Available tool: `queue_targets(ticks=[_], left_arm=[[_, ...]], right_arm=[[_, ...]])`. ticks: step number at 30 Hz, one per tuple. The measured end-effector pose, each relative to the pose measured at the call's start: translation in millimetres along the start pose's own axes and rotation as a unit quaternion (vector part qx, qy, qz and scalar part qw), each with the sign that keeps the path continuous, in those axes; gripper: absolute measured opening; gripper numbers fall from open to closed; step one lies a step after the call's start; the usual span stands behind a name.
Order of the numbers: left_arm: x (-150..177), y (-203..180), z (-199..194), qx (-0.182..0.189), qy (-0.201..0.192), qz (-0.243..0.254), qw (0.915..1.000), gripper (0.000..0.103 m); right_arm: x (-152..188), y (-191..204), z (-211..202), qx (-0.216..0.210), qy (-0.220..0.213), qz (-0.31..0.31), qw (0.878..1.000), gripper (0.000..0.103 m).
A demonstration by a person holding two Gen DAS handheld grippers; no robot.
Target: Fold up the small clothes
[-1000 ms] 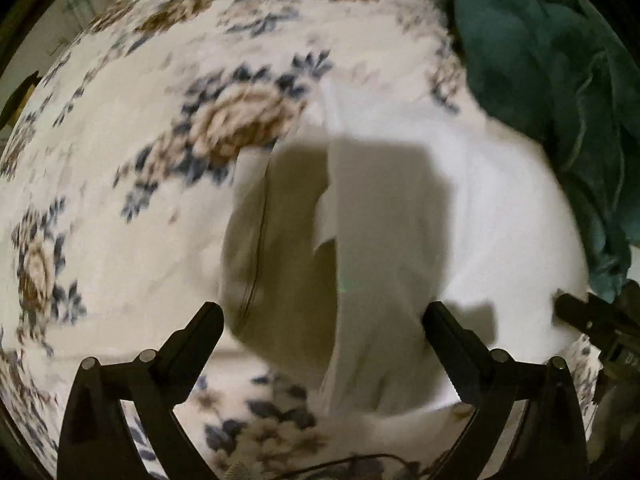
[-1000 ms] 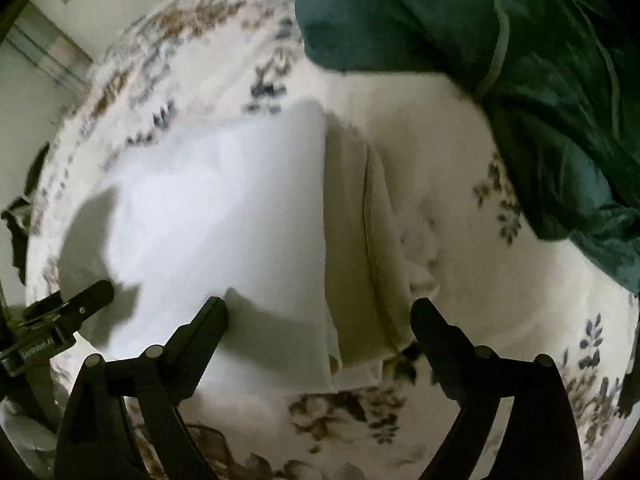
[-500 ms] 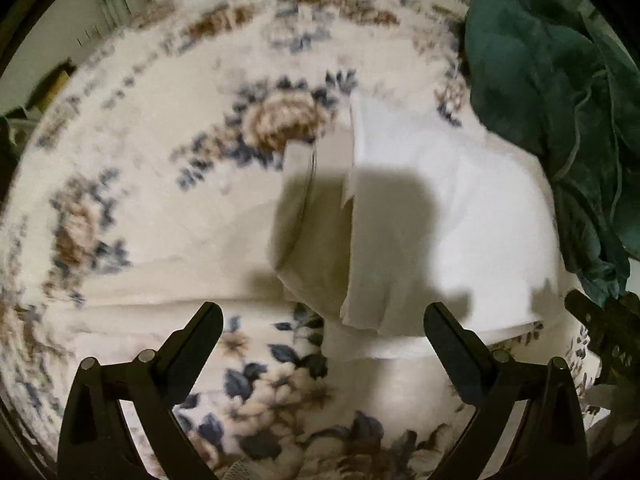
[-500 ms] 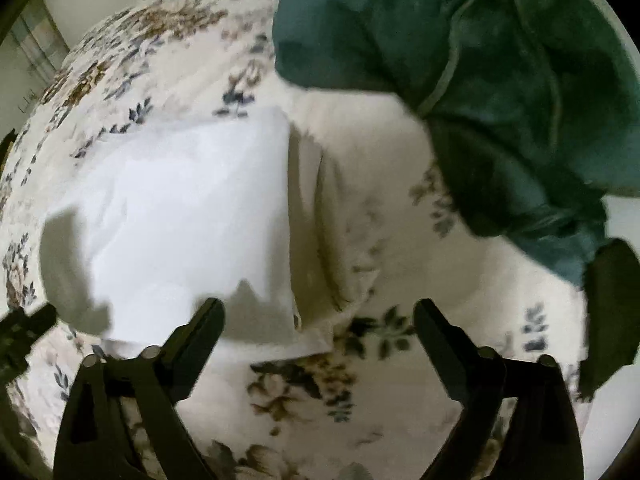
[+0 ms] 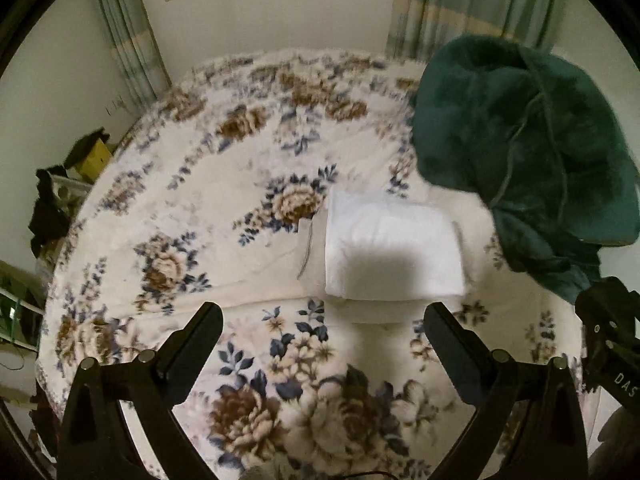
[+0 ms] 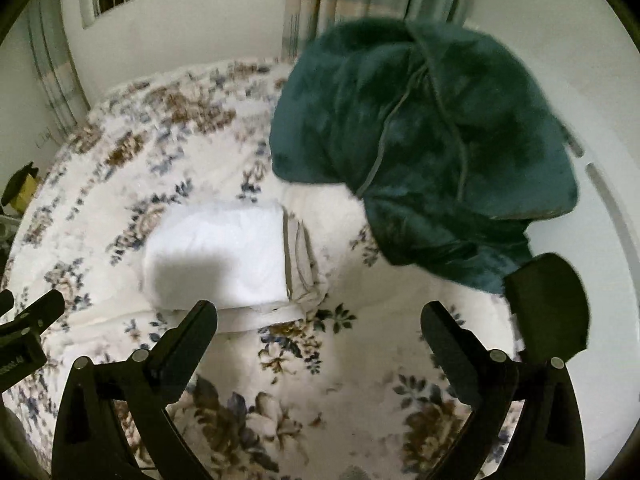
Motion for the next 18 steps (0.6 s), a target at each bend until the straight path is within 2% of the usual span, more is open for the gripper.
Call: queue_targets(ticks=[7,13,18], left_arm=[[10.9,-6.1,-116.8,0.005,-0.049,0.012,0.9987,0.103],[20.8,-9.5,-196.9,0.009,-0.089,0.014,0.9959,0.103],[33.2,-11.0,-243.6,0.012,-0.114,0.016,0.9933,0.103]], right_arm=[[7.4,-23.4,-138.3,0.004,-0.06,-0.002,0.998,0.103],[19.8,-39.3,-250.7,-0.003,-0.112,0.003,0.994,0.103],[32.0,-49.0,-322.8,-0.012,-0.144,0.005,0.989,0.103]])
Point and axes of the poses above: each gripper's, at about its wrist camera, not at the fingertips, and z roughly the way its jaws point, y to its left, x to its underside, the point moved 9 cm from there along z, roughly the way its jaws point
